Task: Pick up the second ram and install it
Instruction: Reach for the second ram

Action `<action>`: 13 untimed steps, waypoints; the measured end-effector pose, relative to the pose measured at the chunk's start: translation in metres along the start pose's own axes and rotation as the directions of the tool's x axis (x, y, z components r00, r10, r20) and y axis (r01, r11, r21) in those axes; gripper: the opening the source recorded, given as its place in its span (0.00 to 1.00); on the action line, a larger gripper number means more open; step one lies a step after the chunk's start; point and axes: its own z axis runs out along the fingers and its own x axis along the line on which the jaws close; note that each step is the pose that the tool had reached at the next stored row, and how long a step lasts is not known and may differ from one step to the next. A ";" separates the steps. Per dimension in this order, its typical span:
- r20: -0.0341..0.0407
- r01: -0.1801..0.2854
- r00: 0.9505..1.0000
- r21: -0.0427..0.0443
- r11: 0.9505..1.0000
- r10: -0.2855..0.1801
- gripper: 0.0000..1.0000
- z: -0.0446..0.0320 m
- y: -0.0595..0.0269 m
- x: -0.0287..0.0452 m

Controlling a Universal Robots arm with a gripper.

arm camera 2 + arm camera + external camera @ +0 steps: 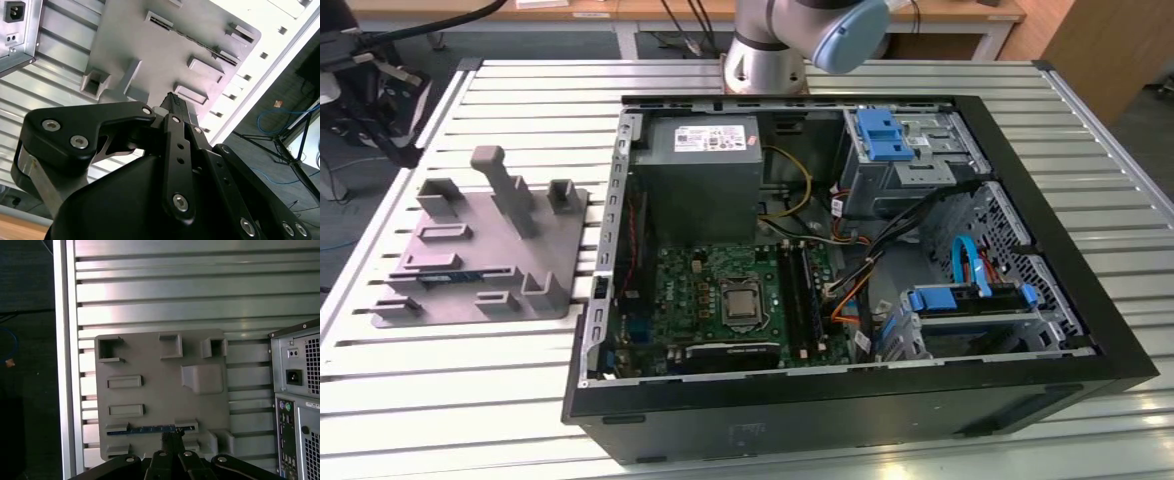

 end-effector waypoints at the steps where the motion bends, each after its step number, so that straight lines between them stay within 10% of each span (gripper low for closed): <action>1: 0.000 0.000 1.000 0.000 1.000 0.000 0.10 0.0004 -0.0003 0.0014; 13: 0.000 0.000 1.000 0.000 1.000 0.000 0.10 0.0059 -0.0033 0.0168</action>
